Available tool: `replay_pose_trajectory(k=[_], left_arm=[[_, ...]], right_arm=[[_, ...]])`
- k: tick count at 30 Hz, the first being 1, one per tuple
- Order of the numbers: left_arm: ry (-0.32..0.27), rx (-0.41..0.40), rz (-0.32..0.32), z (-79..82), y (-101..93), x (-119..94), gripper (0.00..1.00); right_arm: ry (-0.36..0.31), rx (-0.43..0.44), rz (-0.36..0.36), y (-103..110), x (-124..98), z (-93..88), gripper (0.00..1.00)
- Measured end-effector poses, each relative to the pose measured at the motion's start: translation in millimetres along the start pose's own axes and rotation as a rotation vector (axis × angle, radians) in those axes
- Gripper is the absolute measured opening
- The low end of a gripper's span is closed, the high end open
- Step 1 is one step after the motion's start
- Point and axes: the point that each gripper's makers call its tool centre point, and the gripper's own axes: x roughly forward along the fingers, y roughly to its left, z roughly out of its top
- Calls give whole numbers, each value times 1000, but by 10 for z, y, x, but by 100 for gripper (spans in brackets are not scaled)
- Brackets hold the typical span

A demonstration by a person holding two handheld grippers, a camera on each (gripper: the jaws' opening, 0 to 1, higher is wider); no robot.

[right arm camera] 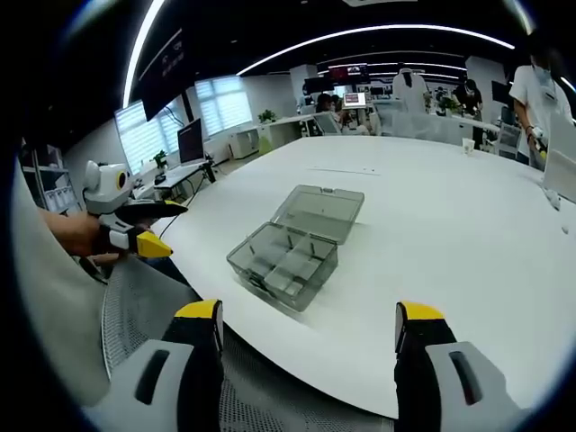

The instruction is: Insert the divider into the dual guide fixture by aligning both edges with the guide slots and pushing it downward to the bottom, including one-sided entry, uneven engagement, binding, and posture correction.

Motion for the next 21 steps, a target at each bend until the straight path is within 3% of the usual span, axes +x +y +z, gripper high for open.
replay_pose_trajectory(k=[21], left_arm=[[8,5,9,-32,-9,5,95]], right_arm=[[-8,-1,2,-11,4,2,76]])
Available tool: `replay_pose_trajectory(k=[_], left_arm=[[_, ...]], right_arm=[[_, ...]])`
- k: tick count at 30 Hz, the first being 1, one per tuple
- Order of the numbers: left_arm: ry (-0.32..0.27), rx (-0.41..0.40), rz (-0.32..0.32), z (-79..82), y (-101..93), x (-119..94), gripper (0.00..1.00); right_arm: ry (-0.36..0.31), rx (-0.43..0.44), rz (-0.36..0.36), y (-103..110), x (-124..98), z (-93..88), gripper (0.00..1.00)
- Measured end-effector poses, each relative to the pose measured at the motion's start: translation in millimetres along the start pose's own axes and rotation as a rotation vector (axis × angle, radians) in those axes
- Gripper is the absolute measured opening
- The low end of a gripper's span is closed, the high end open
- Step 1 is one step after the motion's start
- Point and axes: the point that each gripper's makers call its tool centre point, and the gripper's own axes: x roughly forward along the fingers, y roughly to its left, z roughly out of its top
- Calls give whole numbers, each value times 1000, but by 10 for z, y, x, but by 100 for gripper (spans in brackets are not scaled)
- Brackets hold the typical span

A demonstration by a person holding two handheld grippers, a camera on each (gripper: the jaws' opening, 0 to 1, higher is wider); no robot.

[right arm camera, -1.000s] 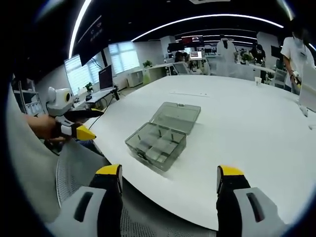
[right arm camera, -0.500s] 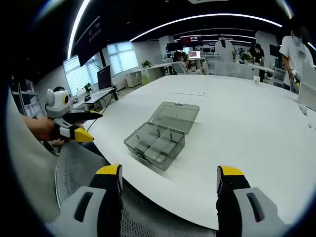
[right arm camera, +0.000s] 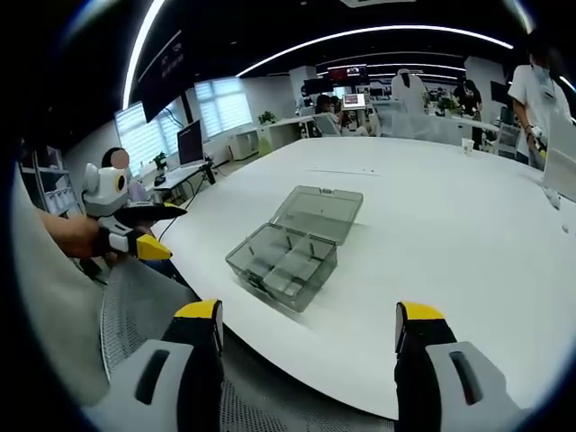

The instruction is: Insert the divider into the dual guide fixture by aligning both edges with the guide slots and pushing it downward to the bottom, including one-sided entry, uneven engagement, binding, and posture correction.

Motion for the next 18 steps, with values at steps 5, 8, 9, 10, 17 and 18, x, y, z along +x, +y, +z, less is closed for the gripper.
replay_pose_trajectory(k=[5,8,9,10,17,18], left_arm=[[5,-4,5,-9,1,-6,95],[7,-11,-9,-23,-21,-7,94],[8,-14,-8,-29,-16,-11,94],[9,-16,-5,-36,-3,-17,94],[10,-20,2,-44,-10,-19,94],[11,-20,4,-49,-6,-22,94]], right_arm=[[1,3,-8,-16,-7,-2,76],[11,5,-30,-54,-13,-40,76],[14,4,-36,-66,-17,-47,76],[12,15,-39,-82,-23,-46,76],[9,19,-36,-73,-30,-54,76],[10,17,-39,-74,-32,-59,76]])
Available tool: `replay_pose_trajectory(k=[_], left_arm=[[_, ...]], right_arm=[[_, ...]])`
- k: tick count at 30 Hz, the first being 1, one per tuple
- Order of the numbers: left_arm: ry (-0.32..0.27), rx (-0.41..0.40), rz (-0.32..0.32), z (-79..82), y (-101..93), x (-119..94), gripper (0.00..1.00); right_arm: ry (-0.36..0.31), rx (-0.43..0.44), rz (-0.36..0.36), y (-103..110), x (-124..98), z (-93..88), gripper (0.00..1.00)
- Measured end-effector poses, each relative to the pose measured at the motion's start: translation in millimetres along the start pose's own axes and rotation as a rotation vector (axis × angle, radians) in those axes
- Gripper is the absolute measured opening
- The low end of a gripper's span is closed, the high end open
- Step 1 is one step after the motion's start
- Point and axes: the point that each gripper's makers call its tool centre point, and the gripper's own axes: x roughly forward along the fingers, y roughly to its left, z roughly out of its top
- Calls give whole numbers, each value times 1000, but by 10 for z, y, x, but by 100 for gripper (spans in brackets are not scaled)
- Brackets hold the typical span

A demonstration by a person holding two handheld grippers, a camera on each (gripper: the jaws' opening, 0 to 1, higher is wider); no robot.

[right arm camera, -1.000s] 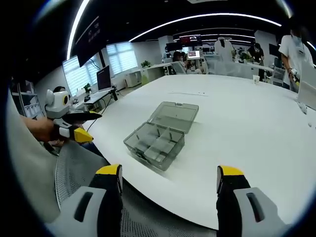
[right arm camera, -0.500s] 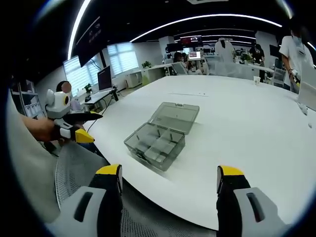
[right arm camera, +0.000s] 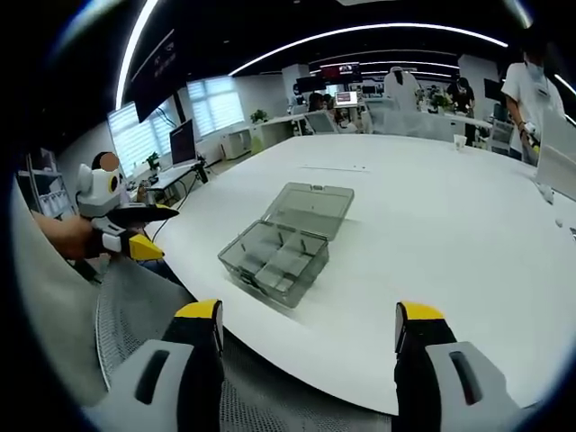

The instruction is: Insert the divider into the dual guide fixture by aligning both edges with the guide slots and pushing it downward to the bottom, including one-sided entry, uneven engagement, binding, and posture correction.

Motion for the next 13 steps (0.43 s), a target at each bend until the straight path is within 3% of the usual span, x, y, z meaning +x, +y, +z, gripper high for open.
replay_pose_trajectory(k=[13], left_arm=[[3,-1,22,-14,20,-2,93]], right_arm=[[-4,-22,1,23,2,-9,76]])
